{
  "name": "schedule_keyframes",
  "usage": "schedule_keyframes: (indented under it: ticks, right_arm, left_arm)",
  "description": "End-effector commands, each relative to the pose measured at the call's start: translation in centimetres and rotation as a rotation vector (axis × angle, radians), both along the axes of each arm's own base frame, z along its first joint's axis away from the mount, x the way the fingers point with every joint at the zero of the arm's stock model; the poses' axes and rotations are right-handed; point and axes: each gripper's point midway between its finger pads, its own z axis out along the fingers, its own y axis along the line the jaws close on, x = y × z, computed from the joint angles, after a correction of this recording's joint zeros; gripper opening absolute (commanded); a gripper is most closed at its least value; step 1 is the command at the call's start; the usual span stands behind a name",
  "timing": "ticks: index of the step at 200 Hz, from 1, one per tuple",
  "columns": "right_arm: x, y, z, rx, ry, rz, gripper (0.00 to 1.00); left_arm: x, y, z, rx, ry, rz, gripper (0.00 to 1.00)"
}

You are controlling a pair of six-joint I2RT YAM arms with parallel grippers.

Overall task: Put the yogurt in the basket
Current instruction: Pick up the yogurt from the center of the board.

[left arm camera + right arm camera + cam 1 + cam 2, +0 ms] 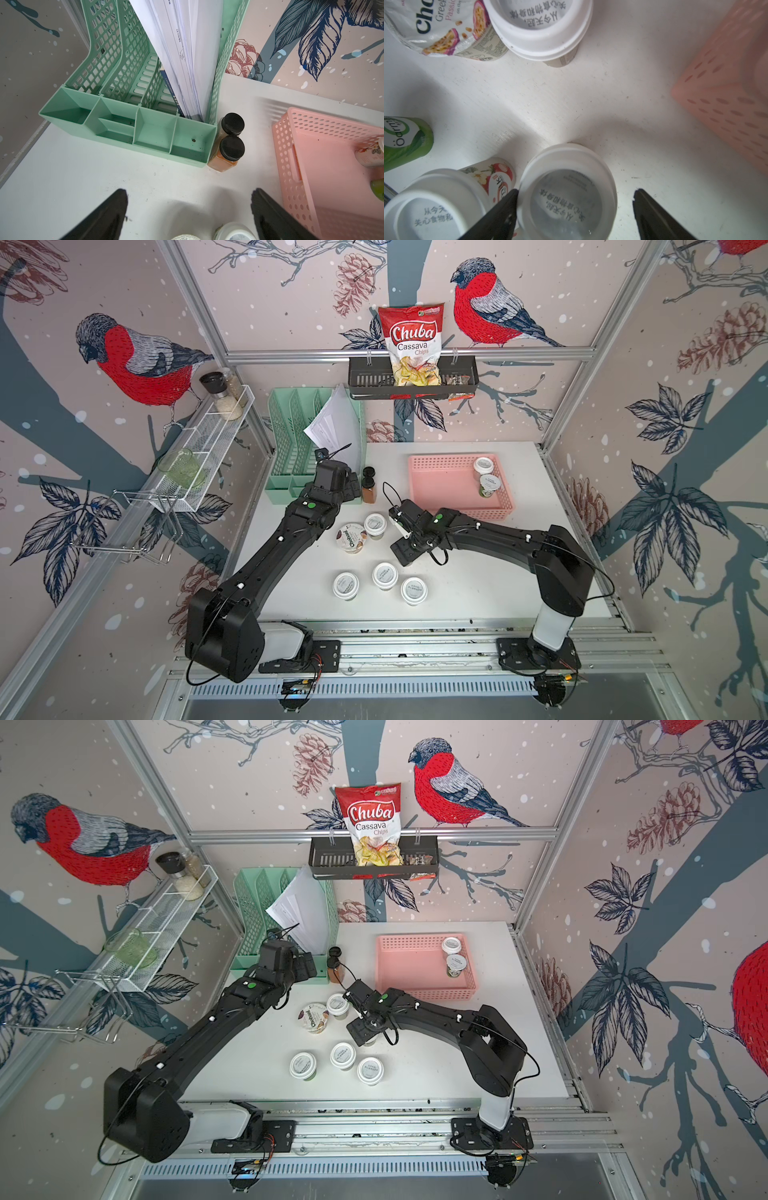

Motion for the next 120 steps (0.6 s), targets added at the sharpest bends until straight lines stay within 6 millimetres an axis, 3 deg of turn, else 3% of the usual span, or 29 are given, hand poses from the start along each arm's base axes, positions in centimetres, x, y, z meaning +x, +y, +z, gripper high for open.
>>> schedule_keyframes:
  ticks: [1,44,120]
  right_arm:
    - [0.05,-0.12,0.05,-0.012,-0.009,-0.005,0.88]
    - [0.06,0.01,-0.32,-0.026,-0.01,-0.002,0.95]
    - [0.75,-0.72,0.52,-0.037,-0.036,-0.024,0.91]
  left_arm:
    - [0.16,-0.12,0.4,-0.003,-0.017,-0.011,0.96]
    - [0.11,-0.22,0.43,-0.008,-0.018,-0.014,0.96]
    - [0.08,-0.43,0.44,-0.013,-0.017,-0.024,0.96]
